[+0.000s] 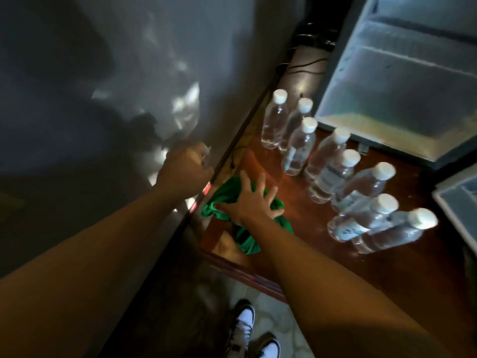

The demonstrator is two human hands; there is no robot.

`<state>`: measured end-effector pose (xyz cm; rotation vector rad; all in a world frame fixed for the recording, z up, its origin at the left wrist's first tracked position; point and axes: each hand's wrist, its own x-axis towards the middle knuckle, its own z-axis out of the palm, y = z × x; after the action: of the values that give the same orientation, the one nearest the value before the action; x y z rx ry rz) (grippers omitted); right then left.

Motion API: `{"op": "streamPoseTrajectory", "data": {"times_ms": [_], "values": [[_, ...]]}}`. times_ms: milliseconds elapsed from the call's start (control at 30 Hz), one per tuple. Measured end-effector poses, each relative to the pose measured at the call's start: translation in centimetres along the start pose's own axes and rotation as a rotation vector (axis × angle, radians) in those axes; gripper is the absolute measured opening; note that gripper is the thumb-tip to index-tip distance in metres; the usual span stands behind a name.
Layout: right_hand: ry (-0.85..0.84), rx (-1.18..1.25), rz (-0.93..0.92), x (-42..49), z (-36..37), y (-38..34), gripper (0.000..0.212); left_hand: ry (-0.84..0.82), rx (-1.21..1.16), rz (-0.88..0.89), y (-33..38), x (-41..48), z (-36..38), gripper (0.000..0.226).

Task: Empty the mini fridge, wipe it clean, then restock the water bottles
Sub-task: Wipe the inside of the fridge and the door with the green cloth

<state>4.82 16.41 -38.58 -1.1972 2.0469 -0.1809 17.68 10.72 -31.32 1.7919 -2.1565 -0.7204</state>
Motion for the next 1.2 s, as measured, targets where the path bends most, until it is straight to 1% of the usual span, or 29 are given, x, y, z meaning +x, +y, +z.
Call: {"op": "streamPoseTrajectory", "data": {"times_ms": [100, 167, 233, 333, 400, 433, 567, 667, 767, 833, 933, 1000, 1100, 1200], "values": [[0.029, 0.106, 0.196, 2.2, 2.3, -0.8, 0.122, -0.003, -0.018, -0.029, -2.2, 0.9, 1.8, 0.039], [0.070, 0.060, 0.245, 3.3, 3.7, -0.9, 0.121, -0.029, -0.030, -0.043, -3.2, 1.3, 3.1, 0.034], [0.128, -0.008, 0.246, 3.7, 4.5, -0.8, 0.107, -0.014, -0.016, -0.035, -3.5, 1.6, 3.8, 0.029], [0.214, -0.037, 0.208, 3.6, 3.7, 0.0, 0.077, -0.004, -0.025, -0.019, -2.7, 2.1, 3.4, 0.028], [0.187, 0.049, 0.173, 3.1, 2.4, 1.1, 0.068, -0.011, -0.044, 0.004, -1.4, 2.7, 2.7, 0.028], [0.146, 0.102, 0.171, 2.5, 1.8, 1.6, 0.068, -0.004, -0.052, 0.010, -0.4, 3.1, 2.2, 0.028], [-0.004, 0.275, 0.195, -1.0, -0.4, 2.7, 0.076, 0.008, -0.121, 0.051, 5.1, 4.0, 0.1, 0.030], [0.004, 0.331, 0.112, -3.1, -4.5, 2.3, 0.078, 0.023, -0.100, 0.151, 10.6, 3.6, -2.0, 0.026], [0.092, 0.463, 0.028, -4.7, -11.0, 2.1, 0.078, 0.114, -0.080, 0.269, 16.7, 3.5, -4.2, 0.026], [0.178, 0.565, -0.013, -5.9, -15.6, 2.4, 0.072, 0.143, -0.104, 0.319, 20.5, 2.8, -5.6, 0.025], [0.330, 0.639, -0.070, -8.1, -21.7, 3.4, 0.062, 0.190, -0.120, 0.411, 25.7, 1.7, -7.3, 0.026], [0.426, 0.652, -0.079, -9.4, -25.0, 4.6, 0.058, 0.209, -0.104, 0.460, 28.6, 1.2, -8.1, 0.027], [0.577, 0.580, -0.064, -11.1, -29.0, 6.6, 0.054, 0.201, -0.058, 0.534, 32.1, 1.0, -8.6, 0.030], [0.666, 0.562, -0.016, -11.6, -31.6, 8.7, 0.056, 0.168, 0.015, 0.601, 35.0, 1.5, -8.7, 0.036]]}}
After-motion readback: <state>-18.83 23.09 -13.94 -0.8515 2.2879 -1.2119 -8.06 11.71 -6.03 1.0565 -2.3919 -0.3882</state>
